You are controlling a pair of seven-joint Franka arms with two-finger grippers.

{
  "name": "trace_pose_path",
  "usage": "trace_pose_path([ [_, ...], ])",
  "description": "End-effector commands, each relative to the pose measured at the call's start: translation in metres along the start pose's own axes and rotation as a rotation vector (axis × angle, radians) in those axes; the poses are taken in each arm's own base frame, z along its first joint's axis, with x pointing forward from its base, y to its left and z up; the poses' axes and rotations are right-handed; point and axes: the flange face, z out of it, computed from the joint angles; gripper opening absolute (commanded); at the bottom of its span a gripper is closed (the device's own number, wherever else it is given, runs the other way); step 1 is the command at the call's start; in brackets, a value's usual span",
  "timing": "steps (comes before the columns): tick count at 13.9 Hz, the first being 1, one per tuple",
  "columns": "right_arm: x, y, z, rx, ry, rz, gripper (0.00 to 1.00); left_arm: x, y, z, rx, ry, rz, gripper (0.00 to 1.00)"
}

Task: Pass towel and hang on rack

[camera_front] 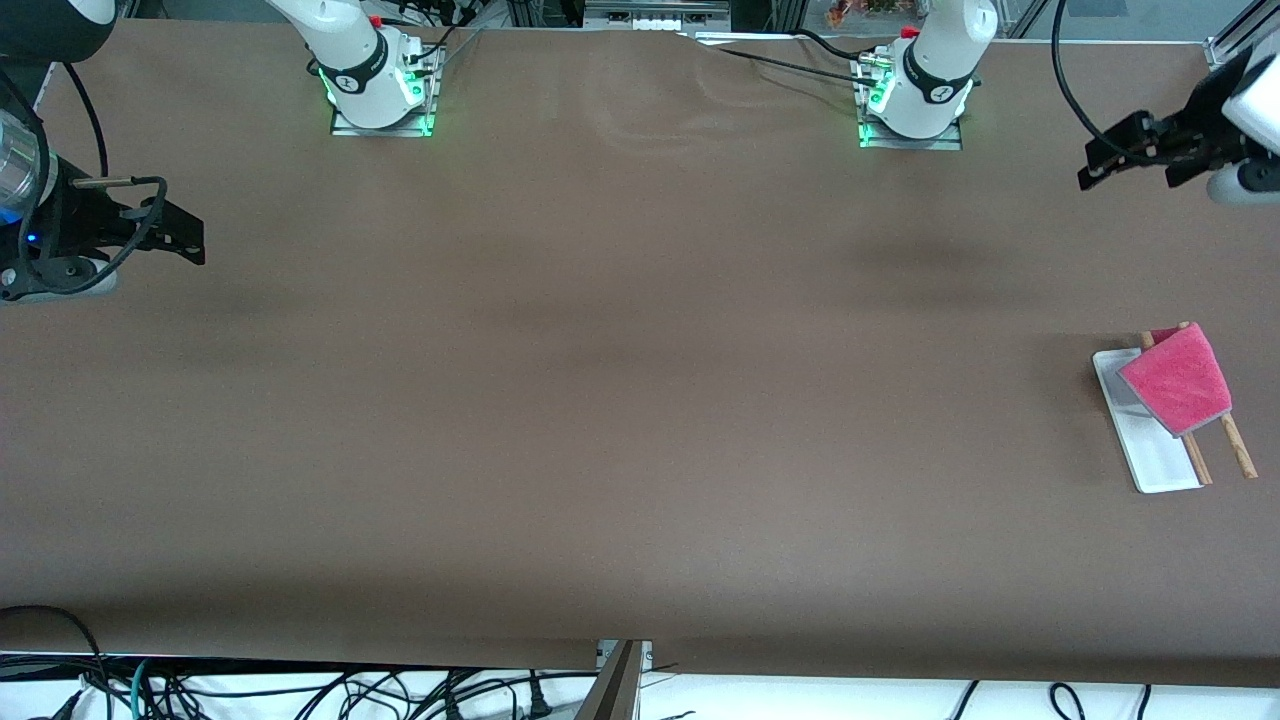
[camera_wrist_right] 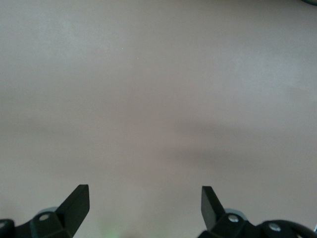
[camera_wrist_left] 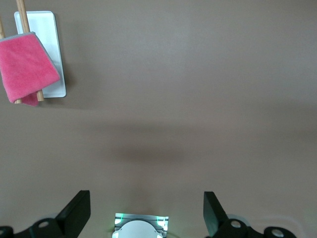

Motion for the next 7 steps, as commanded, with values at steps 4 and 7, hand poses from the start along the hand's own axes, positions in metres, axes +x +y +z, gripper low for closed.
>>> trace_pose_path([
  [4,0.001,-0.001,-0.005,0.001,0.003,-0.003,1.0,0.026,-0.011,0.014,-0.015,-0.036,0.066,1.0],
  [7,0.002,0.0,-0.005,0.001,0.005,0.0,1.0,0.026,-0.012,0.01,-0.015,-0.005,0.07,1.0],
])
